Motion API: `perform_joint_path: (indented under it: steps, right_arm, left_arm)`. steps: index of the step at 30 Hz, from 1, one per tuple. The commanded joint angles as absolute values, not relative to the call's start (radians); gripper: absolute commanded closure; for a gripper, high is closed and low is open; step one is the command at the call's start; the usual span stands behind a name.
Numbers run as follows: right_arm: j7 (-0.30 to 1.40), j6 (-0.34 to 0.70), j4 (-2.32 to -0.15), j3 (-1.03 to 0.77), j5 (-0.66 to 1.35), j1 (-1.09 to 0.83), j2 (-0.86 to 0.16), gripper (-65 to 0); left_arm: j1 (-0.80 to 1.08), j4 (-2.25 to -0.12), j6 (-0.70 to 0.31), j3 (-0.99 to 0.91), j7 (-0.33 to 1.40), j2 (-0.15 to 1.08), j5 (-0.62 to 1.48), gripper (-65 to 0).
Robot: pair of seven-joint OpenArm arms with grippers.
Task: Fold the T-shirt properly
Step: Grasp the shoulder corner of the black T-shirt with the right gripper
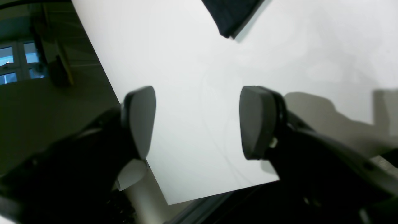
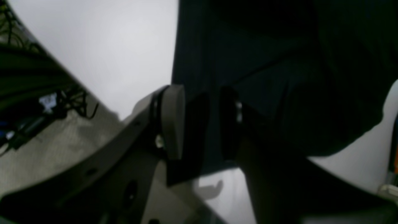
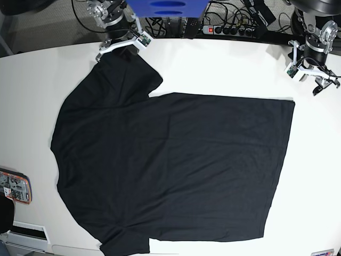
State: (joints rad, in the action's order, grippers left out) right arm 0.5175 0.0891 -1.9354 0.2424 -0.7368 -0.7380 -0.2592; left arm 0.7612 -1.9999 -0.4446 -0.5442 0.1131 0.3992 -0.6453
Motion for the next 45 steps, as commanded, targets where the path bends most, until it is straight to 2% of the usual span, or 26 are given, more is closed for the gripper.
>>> perform_joint_path:
  steps: [1, 22, 30, 45]
  right_arm:
    - [0.504, 0.073, -1.952, 0.239, -0.746, -0.739, -0.265, -18.7]
    - [0.509, 0.073, -1.925, 0.297, -0.742, -0.766, -0.265, -18.8]
    - [0.622, 0.073, -1.827, 0.332, -0.743, -0.766, -0.265, -18.8]
    - [0.624, 0.073, -1.805, 0.199, -0.745, -0.765, -0.265, -18.8]
  left_arm:
    - [0.766, -2.014, -0.427, -0.552, 0.108, 0.41, -0.648, -40.5]
    - [0.769, -2.014, -0.427, -0.552, 0.108, 0.41, -0.65, -40.5]
    - [0.768, -2.014, -0.427, -0.552, 0.108, 0.41, -0.65, -40.5]
    - [0.768, -2.012, -0.427, -0.552, 0.108, 0.41, -0.65, -40.5]
